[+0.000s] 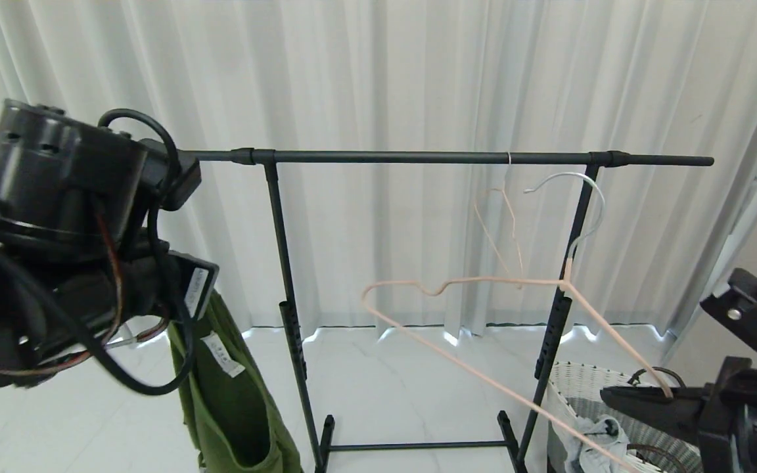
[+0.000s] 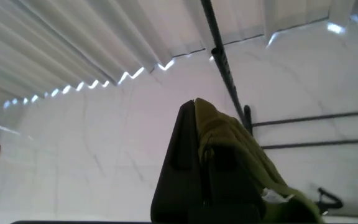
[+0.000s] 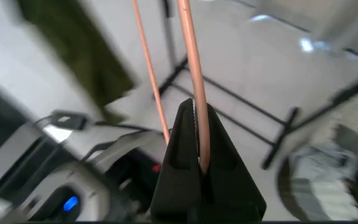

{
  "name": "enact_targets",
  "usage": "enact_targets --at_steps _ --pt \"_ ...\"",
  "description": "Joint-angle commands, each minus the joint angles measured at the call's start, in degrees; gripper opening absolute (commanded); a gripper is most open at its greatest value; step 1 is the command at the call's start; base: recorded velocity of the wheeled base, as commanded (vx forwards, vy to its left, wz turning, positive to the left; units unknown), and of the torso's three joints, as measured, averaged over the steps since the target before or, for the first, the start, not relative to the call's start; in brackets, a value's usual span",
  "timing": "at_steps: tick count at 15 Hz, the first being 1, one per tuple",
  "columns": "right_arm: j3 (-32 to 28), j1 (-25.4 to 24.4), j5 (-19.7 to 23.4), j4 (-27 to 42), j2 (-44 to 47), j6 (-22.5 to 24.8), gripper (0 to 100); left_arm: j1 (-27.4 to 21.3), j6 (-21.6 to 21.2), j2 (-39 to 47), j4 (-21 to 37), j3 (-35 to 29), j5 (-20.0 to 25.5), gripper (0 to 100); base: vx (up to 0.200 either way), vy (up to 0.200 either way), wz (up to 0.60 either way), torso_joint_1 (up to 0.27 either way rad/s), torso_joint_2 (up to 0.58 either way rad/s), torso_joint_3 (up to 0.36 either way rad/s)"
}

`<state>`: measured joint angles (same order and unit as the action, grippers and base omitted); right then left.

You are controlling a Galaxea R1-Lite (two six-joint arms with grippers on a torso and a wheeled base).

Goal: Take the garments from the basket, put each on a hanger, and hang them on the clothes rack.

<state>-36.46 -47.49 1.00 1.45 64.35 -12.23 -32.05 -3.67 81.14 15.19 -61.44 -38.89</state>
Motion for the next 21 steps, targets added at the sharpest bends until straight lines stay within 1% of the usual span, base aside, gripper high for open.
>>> enact_targets --at_steps 1,2,4,7,11,13,18,21 --pt "2.98 -4.89 2.69 -0.04 -6.52 -1.84 0 -2.32 5.69 8.68 -0.07 -5.36 -0.57 0 0.000 0.000 0.00 0.000 0.00 0.000" --pt "3.24 -5.59 3.48 -0.13 -6.79 -1.84 0 -3.28 7.54 10.44 -0.07 -6.76 -0.75 0 0.000 0.000 0.00 0.000 0.00 0.000" --pt "3.33 -6.12 4.63 -1.71 -5.91 -1.84 0 -4.43 8.68 12.02 -0.07 -8.78 -0.75 0 0.000 0.000 0.00 0.000 0.00 0.000" --pt "3.42 -5.94 4.63 -9.36 1.04 -1.92 0 -5.30 9.03 13.69 -0.07 -10.37 -0.66 0 0.000 0.000 0.00 0.000 0.00 0.000" --pt "3.42 -5.15 4.54 -15.95 7.28 -1.92 0 -6.18 9.82 14.40 -0.07 -11.51 -0.66 0 0.000 0.000 0.00 0.000 0.00 0.000" --pt "3.42 -5.06 4.54 -17.97 9.12 -1.92 0 -6.62 9.82 14.66 -0.07 -11.60 -0.57 0 0.000 0.000 0.00 0.000 0.00 0.000" --pt "3.42 -4.27 4.54 -19.29 11.23 -1.92 0 -7.50 9.82 14.57 -0.07 -12.12 -0.57 0 0.000 0.000 0.00 0.000 0.00 0.000" --pt "3.42 -2.52 3.31 -24.92 14.31 -1.84 0 -7.85 9.91 14.57 -0.07 -12.12 -0.57 0 0.000 0.000 0.00 0.000 0.00 0.000"
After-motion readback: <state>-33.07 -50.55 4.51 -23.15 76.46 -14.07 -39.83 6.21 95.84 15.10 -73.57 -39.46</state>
